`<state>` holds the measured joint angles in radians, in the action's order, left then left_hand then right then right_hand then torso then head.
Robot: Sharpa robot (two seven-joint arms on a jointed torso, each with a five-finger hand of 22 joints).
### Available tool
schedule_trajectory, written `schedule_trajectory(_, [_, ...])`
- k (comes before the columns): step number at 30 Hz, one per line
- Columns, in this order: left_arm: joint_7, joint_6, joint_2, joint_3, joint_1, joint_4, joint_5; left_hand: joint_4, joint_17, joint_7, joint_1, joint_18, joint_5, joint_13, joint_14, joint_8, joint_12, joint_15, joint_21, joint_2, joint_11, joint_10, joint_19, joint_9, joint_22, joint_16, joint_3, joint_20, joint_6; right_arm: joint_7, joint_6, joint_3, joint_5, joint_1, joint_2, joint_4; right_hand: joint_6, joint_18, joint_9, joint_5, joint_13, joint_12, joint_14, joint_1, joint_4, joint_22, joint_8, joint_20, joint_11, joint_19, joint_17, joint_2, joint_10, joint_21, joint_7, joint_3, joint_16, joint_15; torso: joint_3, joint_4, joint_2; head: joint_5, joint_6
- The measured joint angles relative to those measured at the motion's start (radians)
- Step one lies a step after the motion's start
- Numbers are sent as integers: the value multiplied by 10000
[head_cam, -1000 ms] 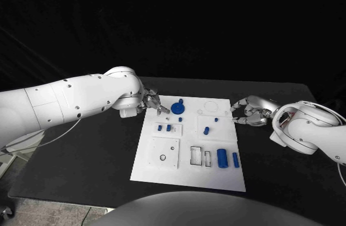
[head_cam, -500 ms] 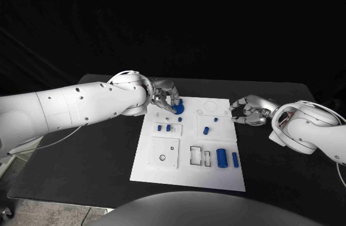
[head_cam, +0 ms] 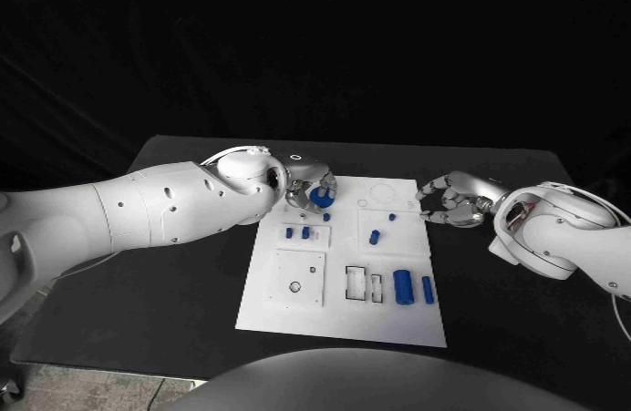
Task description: Assemble the parts on the task board
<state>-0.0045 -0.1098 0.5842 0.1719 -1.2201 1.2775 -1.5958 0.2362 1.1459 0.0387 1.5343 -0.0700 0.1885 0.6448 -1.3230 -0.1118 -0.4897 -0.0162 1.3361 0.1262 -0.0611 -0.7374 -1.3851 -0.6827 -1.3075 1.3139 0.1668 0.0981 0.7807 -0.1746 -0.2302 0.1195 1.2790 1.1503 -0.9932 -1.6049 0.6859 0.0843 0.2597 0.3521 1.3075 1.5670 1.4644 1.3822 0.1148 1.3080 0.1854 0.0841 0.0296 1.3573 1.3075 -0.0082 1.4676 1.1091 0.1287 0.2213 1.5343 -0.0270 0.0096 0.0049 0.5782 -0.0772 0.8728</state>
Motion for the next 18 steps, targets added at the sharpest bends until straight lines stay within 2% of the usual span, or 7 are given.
schedule_trajectory(6, [130,-134,-223,3,116,-243,-484,-10,0,-78,24,0,146,97,0,-9,-303,0,42,-24,0,0,0,122,0,66,95,0,102,16,-5,0,-1,-1,-2,-7,0,0,0,0,0,0,0,0,0,-1,0,0,0,0,6,0,0,0,0,0,0,0,3,3,-7,-14,0])
schedule_trajectory(15, [181,-151,-413,3,232,-462,-833,-16,-95,14,24,-1,205,232,0,-219,-739,0,78,-25,83,-83,0,289,1,66,155,1,406,22,-4,0,-1,-1,-6,-14,0,0,1,0,0,0,0,0,0,-2,0,0,0,0,5,0,0,0,0,0,0,0,8,3,-12,-21,0])
schedule_trajectory(18, [183,-140,-468,3,273,-516,-897,-36,-136,20,24,0,204,321,0,-269,-910,0,78,-24,52,-127,0,341,1,66,175,0,482,23,-3,0,-2,-1,-14,-14,0,0,1,0,0,0,0,0,0,-2,0,0,0,0,5,0,0,0,0,0,0,0,8,6,-12,-12,0])
